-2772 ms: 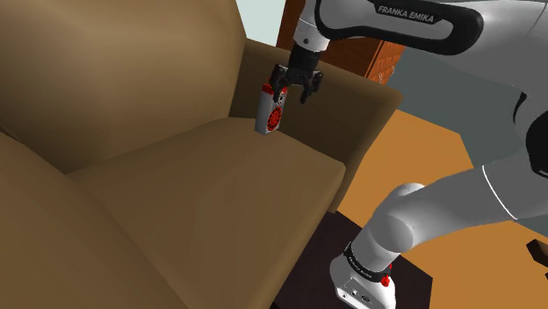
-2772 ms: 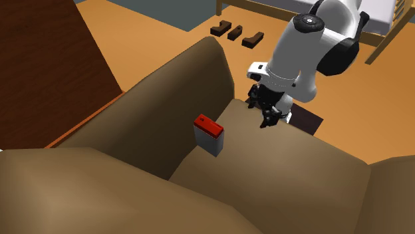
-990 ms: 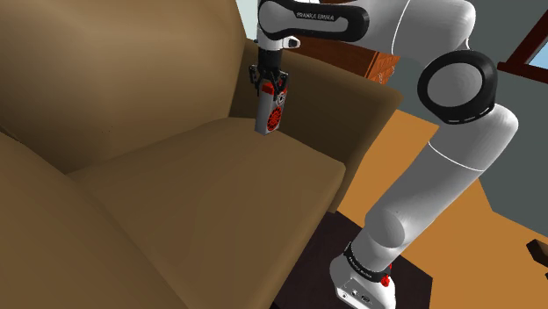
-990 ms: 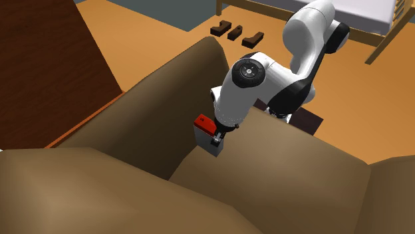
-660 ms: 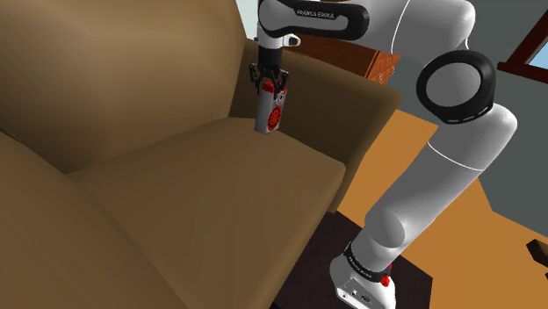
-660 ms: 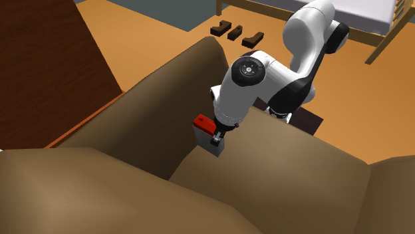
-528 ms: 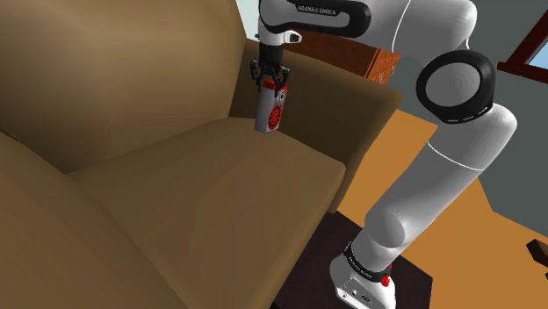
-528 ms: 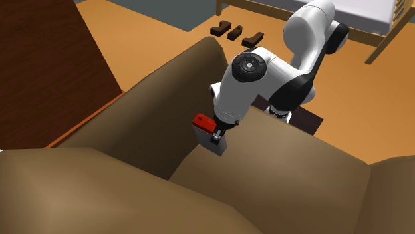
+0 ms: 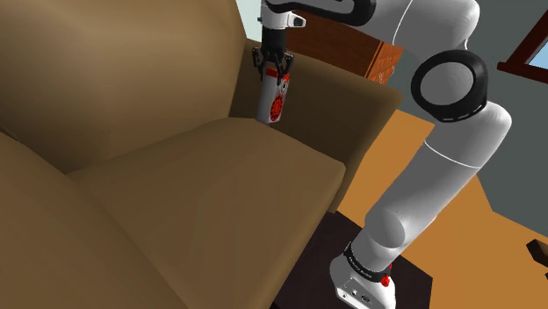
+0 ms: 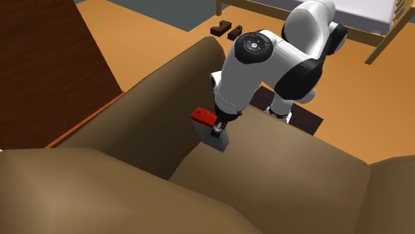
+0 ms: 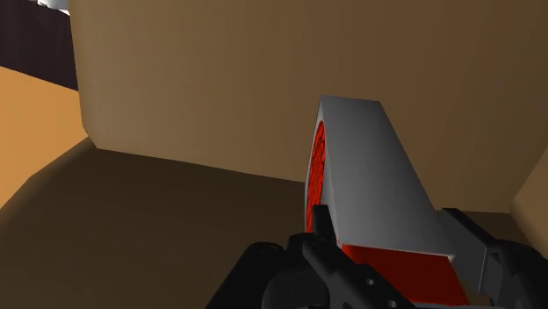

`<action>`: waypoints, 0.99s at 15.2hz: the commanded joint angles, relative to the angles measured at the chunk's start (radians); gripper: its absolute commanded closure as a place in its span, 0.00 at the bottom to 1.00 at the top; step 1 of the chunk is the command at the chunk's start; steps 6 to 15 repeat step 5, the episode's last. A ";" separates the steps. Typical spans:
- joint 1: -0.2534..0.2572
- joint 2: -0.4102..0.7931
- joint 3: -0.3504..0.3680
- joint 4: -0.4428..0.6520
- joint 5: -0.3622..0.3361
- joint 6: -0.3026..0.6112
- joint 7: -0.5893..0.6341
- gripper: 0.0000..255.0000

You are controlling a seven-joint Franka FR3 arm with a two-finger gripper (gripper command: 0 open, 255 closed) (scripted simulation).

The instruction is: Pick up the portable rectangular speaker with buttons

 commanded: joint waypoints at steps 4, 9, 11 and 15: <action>0.004 0.022 0.003 0.086 -0.008 -0.063 -0.007 1.00; 0.004 0.022 0.003 0.085 -0.008 -0.063 -0.007 1.00; 0.004 0.022 0.003 0.085 -0.008 -0.063 -0.007 1.00; 0.004 0.022 0.003 0.085 -0.008 -0.063 -0.007 1.00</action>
